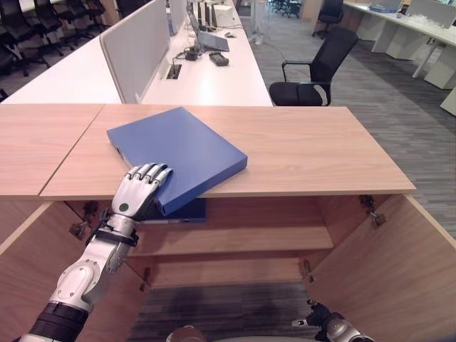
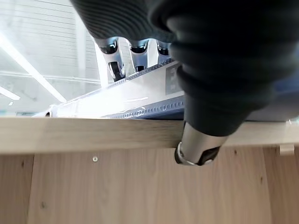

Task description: Put the empty folder in the office cabinet

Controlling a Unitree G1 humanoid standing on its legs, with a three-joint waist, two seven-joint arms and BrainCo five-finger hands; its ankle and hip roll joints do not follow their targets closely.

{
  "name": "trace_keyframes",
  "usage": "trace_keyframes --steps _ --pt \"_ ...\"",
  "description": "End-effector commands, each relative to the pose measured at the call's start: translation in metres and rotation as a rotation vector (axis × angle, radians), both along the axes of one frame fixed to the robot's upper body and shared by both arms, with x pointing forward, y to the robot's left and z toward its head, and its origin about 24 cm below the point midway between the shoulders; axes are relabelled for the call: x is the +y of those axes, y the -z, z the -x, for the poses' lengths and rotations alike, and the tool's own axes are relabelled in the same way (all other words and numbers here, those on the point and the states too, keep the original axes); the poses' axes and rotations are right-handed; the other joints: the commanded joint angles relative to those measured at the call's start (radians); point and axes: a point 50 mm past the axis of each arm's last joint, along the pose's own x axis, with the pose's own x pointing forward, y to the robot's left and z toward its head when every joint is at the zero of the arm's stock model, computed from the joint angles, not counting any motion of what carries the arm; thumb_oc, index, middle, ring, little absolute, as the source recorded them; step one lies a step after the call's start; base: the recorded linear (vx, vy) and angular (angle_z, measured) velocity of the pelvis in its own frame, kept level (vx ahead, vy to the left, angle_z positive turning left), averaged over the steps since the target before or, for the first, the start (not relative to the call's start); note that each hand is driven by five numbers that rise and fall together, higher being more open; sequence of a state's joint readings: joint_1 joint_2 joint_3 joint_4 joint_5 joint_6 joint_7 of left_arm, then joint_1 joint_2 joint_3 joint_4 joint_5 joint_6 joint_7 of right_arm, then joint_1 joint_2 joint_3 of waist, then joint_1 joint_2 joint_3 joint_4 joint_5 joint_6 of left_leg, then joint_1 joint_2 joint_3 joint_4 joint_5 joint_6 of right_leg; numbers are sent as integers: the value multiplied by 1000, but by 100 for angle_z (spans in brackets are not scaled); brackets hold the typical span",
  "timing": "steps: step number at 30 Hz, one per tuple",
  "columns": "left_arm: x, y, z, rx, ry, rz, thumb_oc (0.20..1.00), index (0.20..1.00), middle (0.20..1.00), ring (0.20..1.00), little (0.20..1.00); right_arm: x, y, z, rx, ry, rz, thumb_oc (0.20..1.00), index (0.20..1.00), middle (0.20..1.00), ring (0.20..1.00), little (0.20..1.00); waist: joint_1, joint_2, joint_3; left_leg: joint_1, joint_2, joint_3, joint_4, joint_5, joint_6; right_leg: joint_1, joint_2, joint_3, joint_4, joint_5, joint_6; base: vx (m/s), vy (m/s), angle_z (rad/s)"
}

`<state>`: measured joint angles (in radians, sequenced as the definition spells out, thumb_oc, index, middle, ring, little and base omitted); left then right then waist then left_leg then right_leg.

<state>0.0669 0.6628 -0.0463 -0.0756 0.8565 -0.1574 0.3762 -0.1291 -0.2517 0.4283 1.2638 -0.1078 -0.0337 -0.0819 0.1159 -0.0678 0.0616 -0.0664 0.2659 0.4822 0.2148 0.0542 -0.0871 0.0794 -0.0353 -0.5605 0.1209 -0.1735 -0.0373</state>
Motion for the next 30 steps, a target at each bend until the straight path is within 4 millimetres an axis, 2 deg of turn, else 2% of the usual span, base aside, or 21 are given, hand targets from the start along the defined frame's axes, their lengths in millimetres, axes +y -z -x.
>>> trace_keyframes --steps 1,6,8,12,14,15,16,17,20,23,24,30 --pt "-3 15 25 175 49 401 200 200 200 200 200 -2 -6 -15 -58 36 0 1000 1000 1000 1000 1000 21 -15 -6 -77 86 -18 126 -23 -58 85 10 28 -136 112 30 2 -24 8" --pt "-11 32 46 304 90 971 200 200 200 200 200 7 -3 -13 -39 97 -79 1000 1000 1000 1000 1000 38 -13 9 -86 80 -26 130 -19 -48 85 13 14 -135 109 28 -7 -27 14" --pt "-8 35 55 348 108 1127 200 200 200 200 200 11 -5 -19 -57 125 -135 1000 1000 1000 1000 1000 44 -7 12 -88 79 -28 131 -17 -47 87 16 8 -137 106 27 -2 -18 18" --pt "5 32 73 357 120 1345 200 200 200 200 200 19 -21 -46 -191 166 -281 1000 1000 1000 1000 1000 58 4 21 -87 77 -31 130 -15 -46 91 17 6 -138 105 24 -2 -8 5" --pt "12 33 82 348 97 1405 200 200 200 200 200 19 -35 -63 -296 168 -345 1000 1000 1000 1000 1000 62 8 22 -85 77 -33 132 -13 -46 94 18 3 -138 103 23 1 -21 9" --pt "15 36 89 343 78 1458 200 200 200 200 200 18 -49 -76 -392 165 -384 1000 1000 1000 1000 1000 67 10 25 -87 78 -36 135 -11 -47 96 19 2 -139 101 21 -3 -22 10" --pt "15 36 89 344 78 1459 200 200 200 200 200 17 -49 -75 -391 166 -384 1000 1000 1000 1000 1000 67 11 25 -87 78 -36 136 -11 -47 96 19 2 -139 101 21 -6 -34 6" --pt "15 37 91 347 83 1485 200 200 200 200 200 16 -63 -85 -474 158 -415 1000 1000 1000 1000 1000 69 13 27 -87 80 -37 140 -10 -47 98 21 2 -140 98 18 -2 -21 11" --pt "13 34 92 343 112 1503 200 200 200 200 200 16 -73 -91 -530 152 -442 1000 1000 1000 1000 1000 71 16 27 -87 81 -39 140 -8 -48 101 23 3 -142 95 16 -2 -16 7" --pt "13 15 91 303 183 1445 200 200 200 200 200 14 -81 -94 -572 138 -451 1000 1000 1000 1000 1000 74 18 26 -88 82 -44 142 -6 -50 104 26 5 -146 93 15 1 -4 1" --pt "14 -1 91 246 221 1398 200 200 200 200 200 15 -83 -94 -585 131 -456 1000 1000 1000 1000 1000 77 18 25 -87 82 -45 141 -6 -52 104 28 6 -147 92 14 0 0 0" --pt "14 -14 84 177 236 1297 200 200 200 200 200 18 -81 -94 -571 97 -430 1000 1000 1000 1000 1000 82 16 21 -89 82 -48 143 -8 -53 107 30 7 -147 89 11 0 0 0"
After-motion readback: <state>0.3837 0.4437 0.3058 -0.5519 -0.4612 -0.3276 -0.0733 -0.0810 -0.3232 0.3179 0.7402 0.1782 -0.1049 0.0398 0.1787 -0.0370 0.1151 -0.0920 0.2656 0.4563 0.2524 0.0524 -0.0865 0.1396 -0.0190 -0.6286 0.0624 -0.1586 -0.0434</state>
